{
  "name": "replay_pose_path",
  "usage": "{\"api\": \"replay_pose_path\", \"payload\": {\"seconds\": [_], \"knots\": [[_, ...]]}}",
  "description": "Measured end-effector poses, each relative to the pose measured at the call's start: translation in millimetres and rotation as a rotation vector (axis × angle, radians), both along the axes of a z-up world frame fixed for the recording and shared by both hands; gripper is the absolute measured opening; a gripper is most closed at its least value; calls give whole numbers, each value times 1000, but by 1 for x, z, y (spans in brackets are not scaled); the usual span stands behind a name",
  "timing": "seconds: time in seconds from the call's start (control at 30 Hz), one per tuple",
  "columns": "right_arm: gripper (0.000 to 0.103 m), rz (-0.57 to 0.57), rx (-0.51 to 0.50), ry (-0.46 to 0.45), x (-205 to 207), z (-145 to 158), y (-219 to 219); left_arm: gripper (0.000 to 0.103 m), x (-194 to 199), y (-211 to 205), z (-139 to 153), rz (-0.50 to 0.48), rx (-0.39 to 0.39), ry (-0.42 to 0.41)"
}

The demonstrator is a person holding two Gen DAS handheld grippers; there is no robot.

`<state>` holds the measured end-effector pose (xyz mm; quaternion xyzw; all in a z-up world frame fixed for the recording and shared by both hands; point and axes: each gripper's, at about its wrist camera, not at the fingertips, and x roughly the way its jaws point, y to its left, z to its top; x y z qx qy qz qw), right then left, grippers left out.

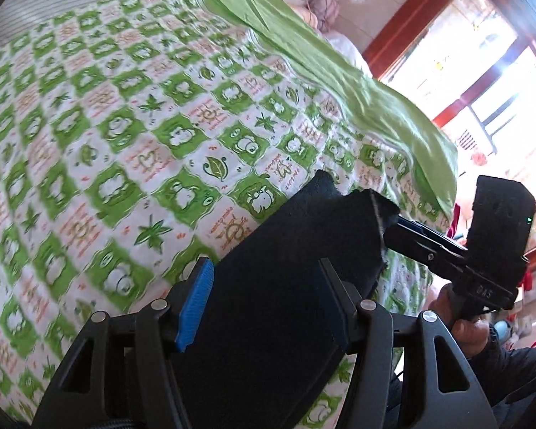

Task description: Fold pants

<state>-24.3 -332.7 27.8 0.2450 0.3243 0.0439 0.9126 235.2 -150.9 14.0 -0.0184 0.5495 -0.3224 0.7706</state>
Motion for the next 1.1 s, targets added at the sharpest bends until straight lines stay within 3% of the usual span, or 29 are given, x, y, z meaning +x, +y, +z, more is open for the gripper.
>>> {"api": "replay_pose_path", "payload": {"seconds": [0.07, 0.13, 0.17, 0.3, 0.4, 0.5, 0.63, 0.7, 0.8, 0.87, 0.9, 0.97, 1.1], "knots": [[35, 16, -3, 3, 3, -3, 2, 56, 6, -8, -8, -20, 17, 14], [9, 33, -2, 8, 4, -6, 5, 33, 5, -14, -10, -40, 35, 5], [9, 35, -1, 8, 3, -6, 6, 21, 5, -19, -9, -54, 42, 2], [9, 39, 37, -39, -9, 1, 3, 7, -7, -27, 15, -102, 15, -57], [8, 48, 54, -80, -23, 14, 3, 7, -19, -34, 28, -150, -6, -81], [8, 51, 36, -65, -30, 13, 4, 7, -22, -41, 20, -170, 29, -75], [9, -7, 41, 52, -23, -20, -8, 8, -13, -42, -2, -127, 80, -29], [10, -17, 79, 78, -21, -31, -14, 14, -11, -40, -2, -120, 71, -30], [24, -32, 82, 69, -26, -29, -15, 29, -7, -42, 8, -123, 64, -47], [54, -43, 55, 62, -30, -25, -13, 35, -2, -46, 10, -134, 67, -49], [60, -50, 45, 59, -32, -23, -11, 39, 1, -49, 8, -141, 71, -44], [62, -52, 49, 48, -34, -23, -11, 45, 7, -59, 0, -148, 80, -26], [62, -59, 77, 74, -30, -32, -12, 45, 18, -70, -21, -150, 104, 27]]}}
